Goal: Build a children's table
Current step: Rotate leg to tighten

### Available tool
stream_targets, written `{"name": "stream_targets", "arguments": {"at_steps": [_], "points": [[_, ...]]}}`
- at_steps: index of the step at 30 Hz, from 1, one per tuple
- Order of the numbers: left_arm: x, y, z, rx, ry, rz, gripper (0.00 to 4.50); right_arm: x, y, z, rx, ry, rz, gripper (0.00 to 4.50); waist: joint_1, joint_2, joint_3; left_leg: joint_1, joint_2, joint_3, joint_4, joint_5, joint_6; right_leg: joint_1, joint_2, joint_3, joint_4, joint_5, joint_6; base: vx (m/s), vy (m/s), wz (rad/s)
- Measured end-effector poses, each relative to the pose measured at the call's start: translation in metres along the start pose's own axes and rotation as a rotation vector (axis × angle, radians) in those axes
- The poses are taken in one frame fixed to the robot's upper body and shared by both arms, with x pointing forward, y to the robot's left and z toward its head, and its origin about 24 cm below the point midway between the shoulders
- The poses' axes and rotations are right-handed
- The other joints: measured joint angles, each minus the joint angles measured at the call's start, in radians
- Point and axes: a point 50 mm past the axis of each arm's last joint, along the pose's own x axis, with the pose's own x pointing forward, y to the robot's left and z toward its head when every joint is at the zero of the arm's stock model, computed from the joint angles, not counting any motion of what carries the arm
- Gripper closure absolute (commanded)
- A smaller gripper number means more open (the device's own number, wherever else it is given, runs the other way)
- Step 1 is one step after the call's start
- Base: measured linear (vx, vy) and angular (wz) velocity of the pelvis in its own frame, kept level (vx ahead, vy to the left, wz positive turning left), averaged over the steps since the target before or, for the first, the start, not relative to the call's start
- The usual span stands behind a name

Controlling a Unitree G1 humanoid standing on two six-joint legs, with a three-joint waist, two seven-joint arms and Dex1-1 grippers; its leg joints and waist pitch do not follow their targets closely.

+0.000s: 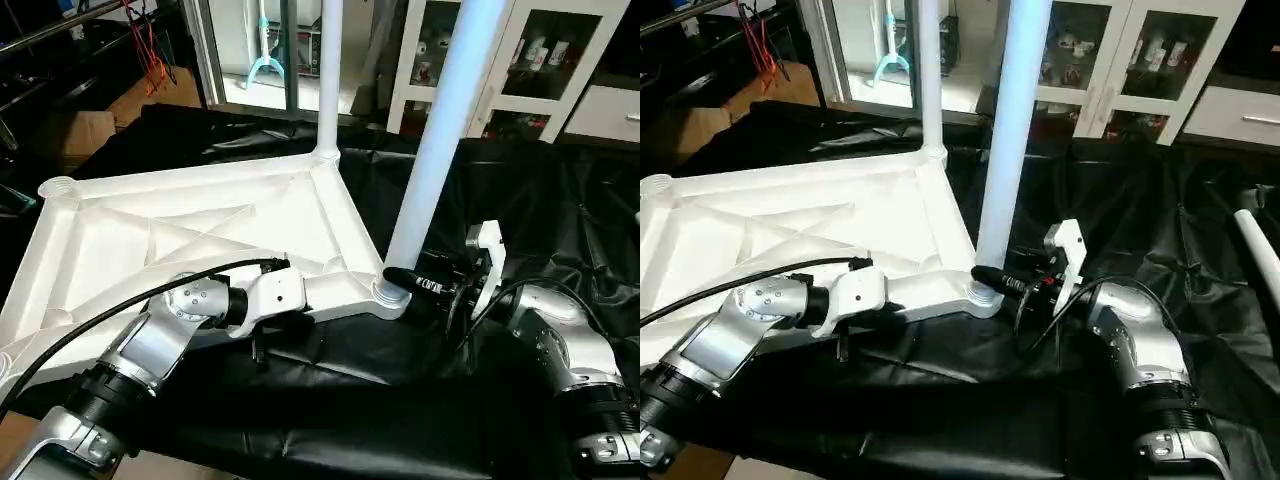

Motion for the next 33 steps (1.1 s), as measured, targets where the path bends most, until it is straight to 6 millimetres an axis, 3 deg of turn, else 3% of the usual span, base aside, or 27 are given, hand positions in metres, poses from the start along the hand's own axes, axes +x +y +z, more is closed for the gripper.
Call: {"name": "stream_targets", "arguments": {"at_steps": [5, 21, 22, 24, 25, 28, 33], "points": [[0.000, 0.000, 0.000, 0.000, 0.000, -0.001, 4.50, 0.000, 0.000, 0.000, -0.001, 0.001, 0.000, 2.50, 0.000, 0.000, 0.000, 0.000, 0.000, 0.000, 0.000, 0.000, 0.000, 0.000, 0.000, 0.000, 0.000, 0.000, 0.000, 0.000, 0.000, 0.00], [0.000, 0.000, 0.000, -0.003, -0.002, -0.001, 4.50, 0.001, 0.000, 0.000, 0.000, -0.003, -0.003, 2.54, 0.000, 0.000, 0.000, 0.000, 0.000, 0.000, 0.000, 0.000, 0.001, 0.000, 0.000, 0.000, 0.000, 0.000, 0.000, 0.000, 0.000, 0.00], [0.008, 0.002, 0.002, -0.068, -0.015, 0.056, 4.50, 0.013, -0.003, -0.004, 0.022, -0.033, -0.089, 2.54, -0.003, -0.001, -0.002, 0.001, 0.000, 0.001, -0.001, 0.001, 0.000, 0.002, 0.000, 0.001, 0.000, 0.000, 0.000, 0.000, 0.000, 0.00], [0.031, 0.018, 0.014, -0.226, 0.021, 0.261, 4.50, 0.061, -0.009, -0.008, 0.096, -0.136, -0.481, 2.54, -0.021, 0.000, -0.003, 0.003, 0.000, 0.001, 0.001, 0.003, -0.005, 0.000, 0.000, 0.002, 0.006, 0.001, -0.002, 0.000, 0.000, 0.00], [0.039, 0.020, 0.020, -0.270, 0.033, 0.308, 4.50, 0.074, -0.011, -0.005, 0.104, -0.145, -0.626, 2.55, -0.030, -0.001, -0.003, 0.003, 0.000, 0.001, 0.000, 0.003, -0.006, -0.001, 0.000, 0.002, 0.005, 0.002, -0.003, 0.000, 0.000, 0.00], [0.054, 0.010, 0.030, -0.319, 0.014, 0.314, 4.50, 0.077, -0.015, -0.007, 0.109, -0.130, -0.788, 2.56, -0.028, -0.015, -0.013, 0.011, 0.000, -0.002, -0.006, 0.002, -0.005, 0.007, 0.000, -0.001, -0.003, 0.001, -0.001, 0.000, 0.000, 0.00], [0.048, 0.013, 0.025, -0.311, 0.028, 0.333, 4.50, 0.082, -0.012, -0.008, 0.106, -0.132, -0.783, 2.56, -0.029, -0.016, -0.016, 0.011, 0.000, -0.004, -0.008, 0.002, -0.005, 0.007, 0.001, -0.002, -0.003, 0.001, -0.001, 0.000, 0.000, 0.00]]}}
